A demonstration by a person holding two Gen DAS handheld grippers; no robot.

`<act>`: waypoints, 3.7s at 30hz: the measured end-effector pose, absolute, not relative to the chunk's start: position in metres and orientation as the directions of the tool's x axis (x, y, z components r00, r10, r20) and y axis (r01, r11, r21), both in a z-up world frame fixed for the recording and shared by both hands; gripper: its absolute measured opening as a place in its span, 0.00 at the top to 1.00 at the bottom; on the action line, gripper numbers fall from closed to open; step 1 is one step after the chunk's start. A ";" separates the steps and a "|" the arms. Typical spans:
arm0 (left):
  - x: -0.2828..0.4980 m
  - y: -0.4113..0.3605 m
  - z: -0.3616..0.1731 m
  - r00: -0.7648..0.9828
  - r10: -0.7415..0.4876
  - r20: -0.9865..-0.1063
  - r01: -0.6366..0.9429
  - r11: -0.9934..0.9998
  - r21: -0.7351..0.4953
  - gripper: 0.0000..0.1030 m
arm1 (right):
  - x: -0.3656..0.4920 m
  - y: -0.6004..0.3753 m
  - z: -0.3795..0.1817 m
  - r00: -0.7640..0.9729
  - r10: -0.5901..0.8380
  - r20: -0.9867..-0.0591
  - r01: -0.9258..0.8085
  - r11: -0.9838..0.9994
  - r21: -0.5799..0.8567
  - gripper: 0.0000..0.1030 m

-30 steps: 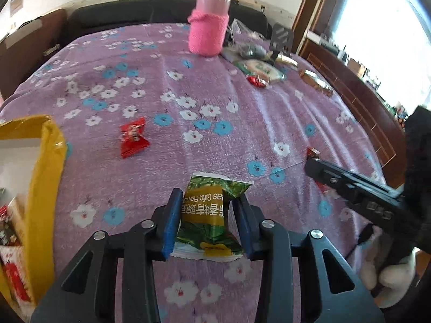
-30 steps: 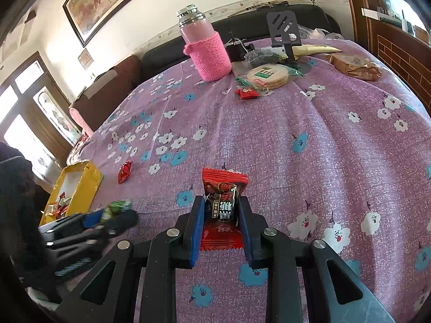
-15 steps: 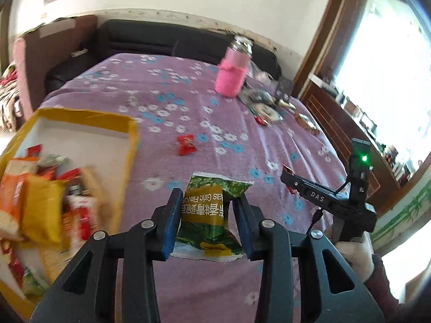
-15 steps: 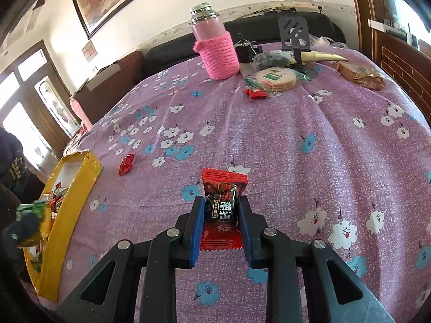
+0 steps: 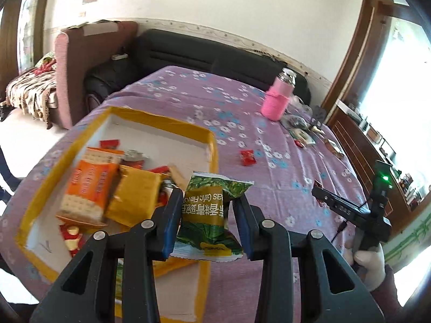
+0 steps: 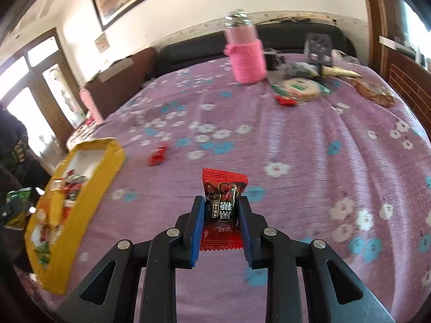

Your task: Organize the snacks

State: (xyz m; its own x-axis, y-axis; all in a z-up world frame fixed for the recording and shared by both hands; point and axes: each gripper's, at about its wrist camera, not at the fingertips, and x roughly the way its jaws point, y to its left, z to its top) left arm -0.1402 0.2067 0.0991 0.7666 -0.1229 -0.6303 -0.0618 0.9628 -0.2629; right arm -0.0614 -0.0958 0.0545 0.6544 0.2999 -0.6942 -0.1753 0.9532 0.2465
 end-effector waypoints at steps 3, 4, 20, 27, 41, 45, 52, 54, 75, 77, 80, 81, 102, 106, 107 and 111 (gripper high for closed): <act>-0.146 0.219 0.101 0.780 -0.097 -0.618 -0.088 0.961 -0.262 0.65 | -0.070 -0.069 0.070 0.652 0.342 -0.677 -0.238 0.940 0.245 0.75; -0.148 0.223 0.100 0.781 -0.092 -0.617 -0.095 0.960 -0.263 0.65 | -0.072 -0.061 0.074 0.648 0.359 -0.672 -0.260 0.933 0.248 0.75; -0.154 0.295 0.069 0.748 0.048 -0.661 -0.274 0.931 -0.242 0.65 | -0.099 0.101 0.095 0.477 0.578 -0.662 -0.551 0.784 0.287 0.76; -0.153 0.299 0.051 0.716 0.070 -0.695 -0.292 0.934 -0.206 0.65 | -0.106 0.144 0.074 0.383 0.601 -0.701 -0.593 0.742 0.312 0.76; -0.163 0.293 0.065 0.714 0.224 -0.663 -0.351 0.934 -0.062 0.50 | -0.119 0.161 0.058 0.353 0.592 -0.724 -0.606 0.734 0.305 0.68; -0.166 0.290 0.072 0.708 0.276 -0.650 -0.383 0.923 -0.025 0.34 | -0.123 0.155 0.066 0.378 0.596 -0.708 -0.604 0.739 0.299 0.63; -0.171 0.281 0.082 0.703 0.342 -0.624 -0.413 0.910 0.034 0.25 | -0.126 0.137 0.075 0.422 0.590 -0.688 -0.581 0.759 0.294 0.60; -0.171 0.279 0.083 0.698 0.349 -0.626 -0.415 0.909 0.043 0.25 | -0.128 0.132 0.076 0.436 0.582 -0.686 -0.575 0.767 0.285 0.57; -0.176 0.256 0.090 0.699 0.361 -0.617 -0.402 0.912 0.078 0.23 | -0.147 0.110 0.085 0.503 0.550 -0.667 -0.578 0.788 0.214 0.46; -0.177 0.255 0.092 0.703 0.368 -0.608 -0.407 0.910 0.080 0.22 | -0.148 0.108 0.087 0.507 0.552 -0.662 -0.578 0.788 0.213 0.46; -0.181 0.253 0.097 0.712 0.386 -0.586 -0.421 0.903 0.084 0.21 | -0.151 0.106 0.090 0.519 0.551 -0.653 -0.581 0.788 0.203 0.46; -0.183 0.252 0.100 0.717 0.395 -0.574 -0.429 0.899 0.084 0.21 | -0.153 0.106 0.092 0.525 0.552 -0.648 -0.584 0.788 0.198 0.46; -0.228 0.218 0.132 0.719 0.533 -0.445 -0.513 0.840 0.177 0.15 | -0.202 0.093 0.125 0.602 0.593 -0.535 -0.639 0.759 0.123 0.37; -0.229 0.220 0.130 0.728 0.491 -0.478 -0.493 0.860 0.132 0.15 | -0.205 0.091 0.124 0.597 0.597 -0.535 -0.643 0.755 0.125 0.36; -0.229 0.219 0.129 0.727 0.488 -0.483 -0.492 0.861 0.129 0.15 | -0.207 0.092 0.124 0.596 0.598 -0.536 -0.646 0.754 0.124 0.36; -0.226 0.222 0.125 0.722 0.474 -0.504 -0.489 0.865 0.113 0.15 | -0.207 0.096 0.121 0.587 0.594 -0.550 -0.652 0.749 0.114 0.34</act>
